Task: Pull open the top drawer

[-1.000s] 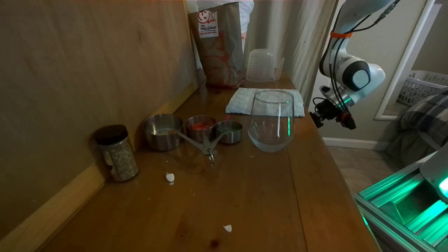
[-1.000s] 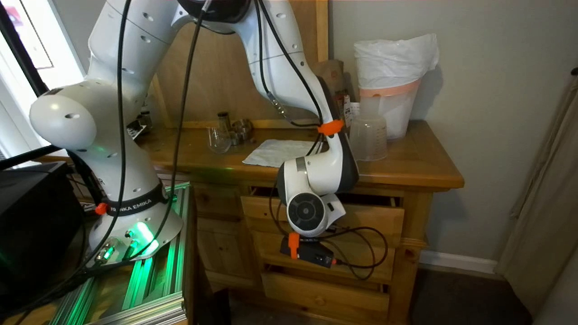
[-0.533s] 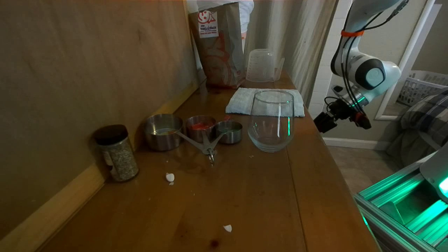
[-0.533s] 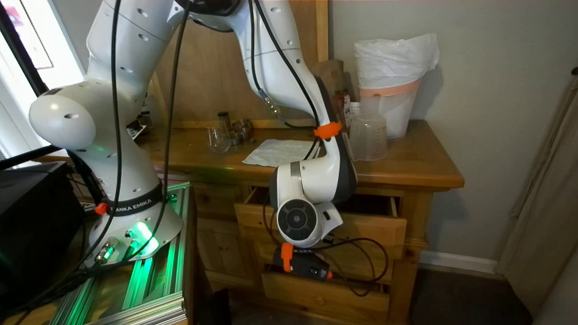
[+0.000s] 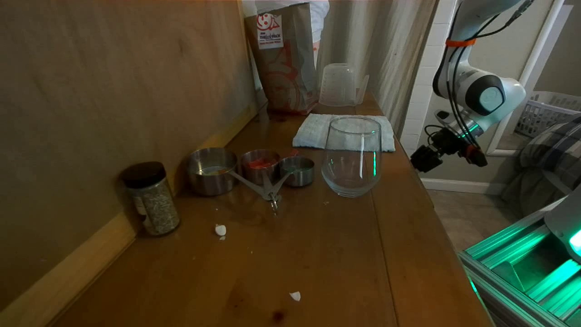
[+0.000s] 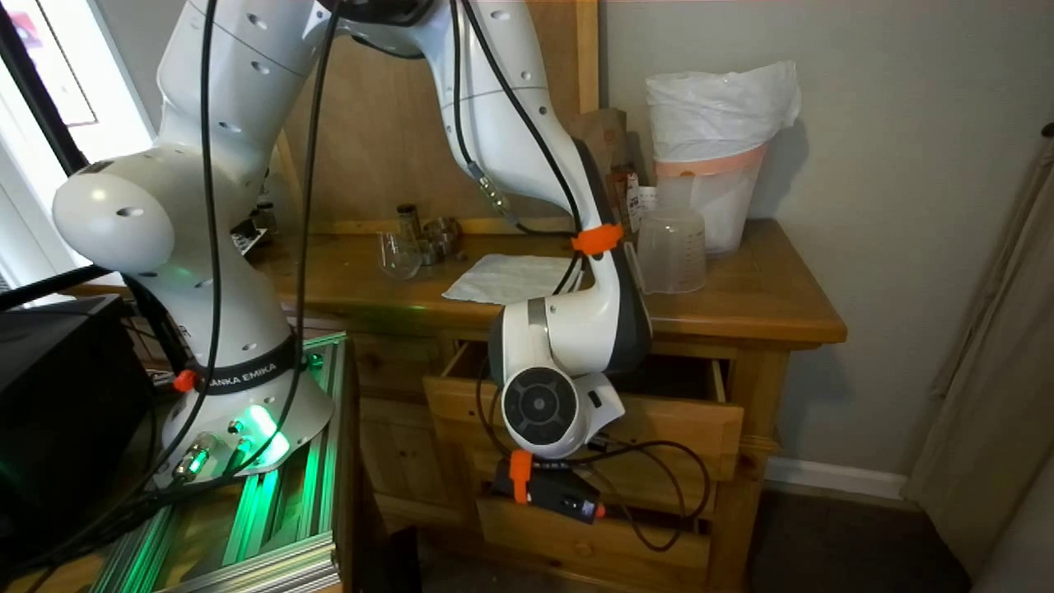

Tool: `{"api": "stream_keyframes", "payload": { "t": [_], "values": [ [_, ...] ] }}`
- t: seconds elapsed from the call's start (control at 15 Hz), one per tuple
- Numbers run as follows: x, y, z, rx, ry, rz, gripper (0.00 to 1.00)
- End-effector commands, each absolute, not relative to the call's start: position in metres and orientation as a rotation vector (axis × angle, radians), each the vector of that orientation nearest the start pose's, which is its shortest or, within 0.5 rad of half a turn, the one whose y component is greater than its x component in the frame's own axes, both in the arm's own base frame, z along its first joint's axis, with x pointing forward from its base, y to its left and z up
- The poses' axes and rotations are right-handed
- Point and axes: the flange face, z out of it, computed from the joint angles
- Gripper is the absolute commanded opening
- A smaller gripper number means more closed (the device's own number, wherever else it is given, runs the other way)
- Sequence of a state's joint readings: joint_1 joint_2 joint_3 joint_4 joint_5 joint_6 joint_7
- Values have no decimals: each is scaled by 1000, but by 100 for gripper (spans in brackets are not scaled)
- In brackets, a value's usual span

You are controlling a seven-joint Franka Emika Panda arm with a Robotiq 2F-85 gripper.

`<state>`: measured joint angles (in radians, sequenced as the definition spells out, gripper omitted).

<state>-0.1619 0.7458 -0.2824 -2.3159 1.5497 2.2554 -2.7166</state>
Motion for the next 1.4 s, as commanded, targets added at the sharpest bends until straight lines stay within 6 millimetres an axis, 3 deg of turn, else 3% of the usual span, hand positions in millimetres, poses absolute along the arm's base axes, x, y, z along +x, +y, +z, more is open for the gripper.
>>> {"api": "stream_keyframes", "payload": {
  "t": [0.0,0.4,0.47,0.53,0.8,1.0,1.33],
  "values": [
    [364,-208,21,-2439,-1028,-762,25],
    [358,-215,19,-2438,-1015,-762,25],
    [358,-214,19,-2432,-1017,-762,54],
    [355,-213,19,-2431,-1018,-763,76],
    [348,-223,31,-2477,-1006,-785,100],
    [349,-221,47,-2502,-1007,-795,100],
    [349,-185,89,-2537,-1008,-793,100]
  ]
}}
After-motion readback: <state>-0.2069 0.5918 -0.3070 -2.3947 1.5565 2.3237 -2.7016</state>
